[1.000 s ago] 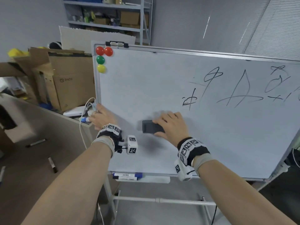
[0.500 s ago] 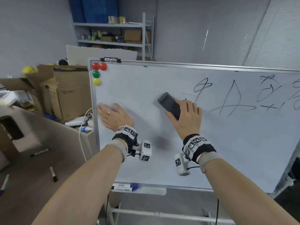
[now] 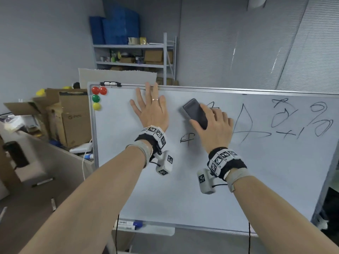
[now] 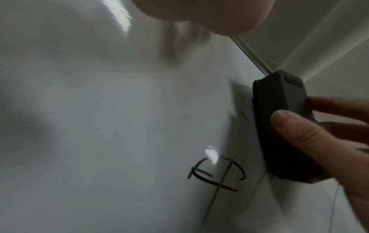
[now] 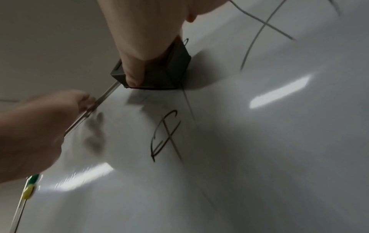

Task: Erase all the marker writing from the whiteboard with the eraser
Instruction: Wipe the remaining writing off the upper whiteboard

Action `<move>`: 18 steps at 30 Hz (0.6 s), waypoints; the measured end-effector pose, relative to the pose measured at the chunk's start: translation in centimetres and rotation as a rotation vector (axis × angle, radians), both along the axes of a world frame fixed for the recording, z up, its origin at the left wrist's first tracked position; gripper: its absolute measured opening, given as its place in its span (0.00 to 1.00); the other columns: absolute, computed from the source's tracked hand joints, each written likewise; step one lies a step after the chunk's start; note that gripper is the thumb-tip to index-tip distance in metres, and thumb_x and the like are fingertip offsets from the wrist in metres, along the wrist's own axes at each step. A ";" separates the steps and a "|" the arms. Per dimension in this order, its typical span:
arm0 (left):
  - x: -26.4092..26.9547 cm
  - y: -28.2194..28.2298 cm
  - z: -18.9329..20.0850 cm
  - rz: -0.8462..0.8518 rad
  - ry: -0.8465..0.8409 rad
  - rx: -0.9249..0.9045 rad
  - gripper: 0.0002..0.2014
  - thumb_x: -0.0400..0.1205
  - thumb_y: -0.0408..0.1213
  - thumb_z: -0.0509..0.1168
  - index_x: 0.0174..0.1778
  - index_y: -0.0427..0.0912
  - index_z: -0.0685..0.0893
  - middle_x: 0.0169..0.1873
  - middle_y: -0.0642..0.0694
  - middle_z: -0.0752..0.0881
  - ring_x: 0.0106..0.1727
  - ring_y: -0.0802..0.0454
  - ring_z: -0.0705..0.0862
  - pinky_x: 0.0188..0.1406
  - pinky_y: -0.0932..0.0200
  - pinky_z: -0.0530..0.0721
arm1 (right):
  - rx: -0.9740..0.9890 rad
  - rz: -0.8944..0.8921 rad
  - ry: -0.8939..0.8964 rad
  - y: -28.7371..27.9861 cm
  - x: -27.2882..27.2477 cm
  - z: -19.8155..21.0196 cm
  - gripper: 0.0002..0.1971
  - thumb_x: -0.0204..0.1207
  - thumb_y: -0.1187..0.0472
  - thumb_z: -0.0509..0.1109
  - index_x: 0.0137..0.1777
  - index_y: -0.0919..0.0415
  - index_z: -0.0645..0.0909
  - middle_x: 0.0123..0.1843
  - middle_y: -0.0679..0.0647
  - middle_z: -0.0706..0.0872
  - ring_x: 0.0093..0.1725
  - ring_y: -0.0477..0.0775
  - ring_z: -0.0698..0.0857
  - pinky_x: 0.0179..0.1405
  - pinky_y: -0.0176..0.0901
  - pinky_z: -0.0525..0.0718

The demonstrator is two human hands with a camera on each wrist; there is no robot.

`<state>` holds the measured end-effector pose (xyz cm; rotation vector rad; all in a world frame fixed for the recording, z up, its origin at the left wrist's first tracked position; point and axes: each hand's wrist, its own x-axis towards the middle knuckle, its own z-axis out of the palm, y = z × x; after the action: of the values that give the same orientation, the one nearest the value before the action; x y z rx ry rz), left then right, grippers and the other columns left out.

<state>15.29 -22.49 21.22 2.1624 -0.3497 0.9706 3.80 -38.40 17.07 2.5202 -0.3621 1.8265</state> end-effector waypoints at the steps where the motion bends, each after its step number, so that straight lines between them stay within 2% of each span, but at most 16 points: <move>1: 0.2 0.0 0.2 -0.008 -0.005 0.015 0.25 0.90 0.50 0.43 0.86 0.56 0.60 0.87 0.54 0.54 0.88 0.44 0.44 0.84 0.32 0.37 | 0.010 -0.008 -0.005 -0.2 0.1 0.4 0.27 0.78 0.37 0.70 0.74 0.46 0.80 0.57 0.52 0.84 0.52 0.60 0.80 0.53 0.54 0.75; 4: 0.8 0.2 0.3 -0.040 -0.043 0.066 0.25 0.90 0.48 0.44 0.85 0.54 0.61 0.87 0.55 0.56 0.88 0.45 0.44 0.84 0.34 0.35 | 0.040 -0.002 -0.010 -0.3 0.5 0.6 0.26 0.78 0.39 0.71 0.75 0.45 0.80 0.57 0.51 0.83 0.52 0.60 0.78 0.52 0.54 0.75; 7: 1.5 0.2 0.9 -0.077 -0.068 0.142 0.26 0.90 0.47 0.42 0.86 0.52 0.58 0.87 0.54 0.55 0.89 0.44 0.43 0.84 0.35 0.34 | -0.009 0.045 0.062 -0.1 1.1 0.4 0.26 0.78 0.41 0.73 0.75 0.45 0.79 0.58 0.51 0.82 0.54 0.61 0.77 0.53 0.55 0.75; 10: 2.1 -0.1 1.2 -0.103 -0.115 0.178 0.28 0.88 0.47 0.41 0.86 0.49 0.61 0.85 0.49 0.63 0.88 0.43 0.50 0.85 0.34 0.39 | -0.101 0.087 0.144 0.4 1.4 -0.2 0.27 0.76 0.43 0.74 0.75 0.46 0.80 0.59 0.51 0.82 0.55 0.60 0.77 0.52 0.54 0.76; 14: 2.4 0.0 0.8 -0.145 -0.219 0.160 0.27 0.86 0.44 0.45 0.81 0.44 0.70 0.79 0.45 0.71 0.85 0.42 0.60 0.86 0.37 0.46 | -0.194 0.236 0.198 1.9 0.9 -4.9 0.24 0.73 0.46 0.77 0.70 0.46 0.84 0.60 0.46 0.85 0.51 0.59 0.80 0.48 0.53 0.77; 16: 2.6 0.0 0.8 -0.157 -0.254 0.129 0.25 0.86 0.43 0.48 0.78 0.43 0.73 0.77 0.45 0.73 0.84 0.40 0.63 0.86 0.37 0.49 | -0.234 0.224 0.214 2.2 0.6 -6.6 0.24 0.73 0.46 0.79 0.70 0.45 0.84 0.61 0.45 0.86 0.50 0.58 0.81 0.48 0.51 0.76; 18: 2.6 0.0 0.8 -0.162 -0.268 0.128 0.24 0.86 0.43 0.48 0.78 0.43 0.73 0.77 0.44 0.73 0.83 0.40 0.64 0.85 0.37 0.49 | -0.257 0.163 0.214 1.7 0.1 -6.4 0.25 0.75 0.45 0.78 0.72 0.45 0.83 0.60 0.46 0.86 0.51 0.59 0.82 0.47 0.52 0.75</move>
<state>17.89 -22.51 22.00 2.0795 -0.7215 1.1738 3.89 -36.69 10.69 2.5892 0.0794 1.5096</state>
